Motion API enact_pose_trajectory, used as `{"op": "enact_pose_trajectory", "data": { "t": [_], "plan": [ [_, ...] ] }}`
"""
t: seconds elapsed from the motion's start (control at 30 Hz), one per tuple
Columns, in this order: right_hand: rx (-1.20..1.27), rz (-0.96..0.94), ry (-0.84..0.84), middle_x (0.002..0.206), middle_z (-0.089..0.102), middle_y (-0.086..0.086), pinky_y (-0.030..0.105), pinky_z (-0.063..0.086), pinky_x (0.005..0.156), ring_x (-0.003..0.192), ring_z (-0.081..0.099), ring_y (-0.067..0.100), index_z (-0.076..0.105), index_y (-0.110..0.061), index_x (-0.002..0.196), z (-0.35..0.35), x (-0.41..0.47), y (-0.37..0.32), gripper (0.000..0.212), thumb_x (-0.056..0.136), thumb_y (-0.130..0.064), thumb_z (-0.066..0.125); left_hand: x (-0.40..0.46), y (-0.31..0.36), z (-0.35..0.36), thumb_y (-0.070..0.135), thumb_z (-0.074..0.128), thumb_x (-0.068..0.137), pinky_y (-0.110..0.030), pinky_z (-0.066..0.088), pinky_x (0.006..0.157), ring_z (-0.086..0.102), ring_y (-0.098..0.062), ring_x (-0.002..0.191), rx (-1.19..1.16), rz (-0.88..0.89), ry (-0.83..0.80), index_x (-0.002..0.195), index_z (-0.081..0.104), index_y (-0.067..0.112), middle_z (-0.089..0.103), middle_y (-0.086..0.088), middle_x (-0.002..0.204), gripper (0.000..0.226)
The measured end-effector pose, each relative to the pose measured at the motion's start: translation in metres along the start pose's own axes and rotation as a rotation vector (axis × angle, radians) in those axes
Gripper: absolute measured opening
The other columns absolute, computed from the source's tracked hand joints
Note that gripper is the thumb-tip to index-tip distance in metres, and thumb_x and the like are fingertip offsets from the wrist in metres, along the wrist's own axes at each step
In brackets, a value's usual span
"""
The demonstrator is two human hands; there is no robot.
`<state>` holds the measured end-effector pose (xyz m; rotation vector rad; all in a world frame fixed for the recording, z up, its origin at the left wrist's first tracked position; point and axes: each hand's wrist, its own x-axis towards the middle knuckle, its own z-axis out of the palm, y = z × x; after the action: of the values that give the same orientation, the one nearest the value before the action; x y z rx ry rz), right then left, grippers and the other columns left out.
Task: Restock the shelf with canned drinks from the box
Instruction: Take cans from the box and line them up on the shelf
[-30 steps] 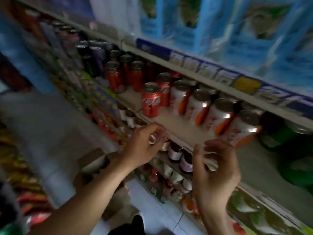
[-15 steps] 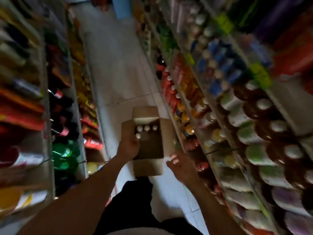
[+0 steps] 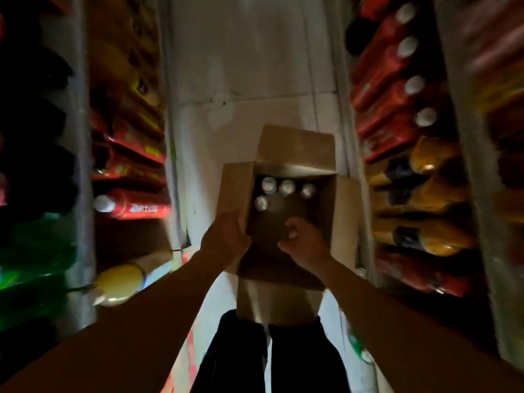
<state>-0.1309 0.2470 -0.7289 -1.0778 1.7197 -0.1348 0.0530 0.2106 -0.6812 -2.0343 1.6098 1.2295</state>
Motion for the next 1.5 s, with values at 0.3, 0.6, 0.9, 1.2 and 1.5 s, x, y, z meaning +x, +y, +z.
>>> {"op": "enact_pose_trajectory", "data": {
  "t": [0.3,0.6,0.9,1.2,1.5],
  "plan": [
    [-0.272,-0.224,0.025,0.137,0.053,0.013,0.029,0.03,0.109,0.126,0.051,0.032,0.046,-0.018,0.142,0.113,0.197,0.073,0.064,0.083,-0.025,0.071,0.159,-0.052,0.101,0.051,0.046,0.095,-0.038,0.045,0.091,0.059,-0.036,0.113,0.087,-0.059,0.048,0.126,0.049,0.014,0.059,-0.012,0.124,0.048],
    [-0.431,-0.163,-0.023,0.136,0.052,0.022,0.035,0.039,0.1,0.126,0.05,0.035,0.052,0.003,0.132,0.153,0.264,0.065,0.035,0.1,-0.005,0.042,0.182,-0.067,0.131,0.042,0.04,0.096,-0.034,0.038,0.078,0.061,-0.036,0.102,-0.031,-0.065,0.096,0.115,0.056,0.024,0.065,-0.005,0.113,0.031],
    [0.262,0.101,-0.028,0.099,0.069,-0.001,0.036,0.061,0.065,0.092,0.07,0.02,0.067,-0.022,0.102,0.08,0.171,0.069,0.03,0.076,-0.014,0.079,0.168,-0.059,0.118,0.042,0.048,0.094,-0.038,0.043,0.087,0.059,-0.037,0.113,-0.061,-0.168,0.072,0.122,0.046,0.013,0.06,-0.012,0.123,0.04],
    [0.47,0.016,0.079,0.089,0.07,0.011,0.034,0.057,0.05,0.069,0.071,0.026,0.074,-0.021,0.089,-0.112,-0.05,-0.04,0.01,0.08,-0.025,0.076,0.016,0.061,0.004,0.003,0.08,0.067,-0.018,0.048,0.088,0.054,0.001,0.106,-0.256,0.416,-0.3,0.129,0.043,0.039,0.053,0.013,0.121,0.081],
    [0.501,-0.148,0.477,0.07,0.072,-0.009,0.024,0.05,0.047,0.055,0.067,0.008,0.068,-0.035,0.088,-0.262,-0.345,-0.146,0.028,0.067,-0.044,0.084,-0.248,0.231,-0.135,0.014,0.092,0.054,-0.025,0.056,0.078,0.069,-0.003,0.086,-0.259,0.908,-0.279,0.107,0.066,0.019,0.074,0.006,0.094,0.059]
  ]
}}
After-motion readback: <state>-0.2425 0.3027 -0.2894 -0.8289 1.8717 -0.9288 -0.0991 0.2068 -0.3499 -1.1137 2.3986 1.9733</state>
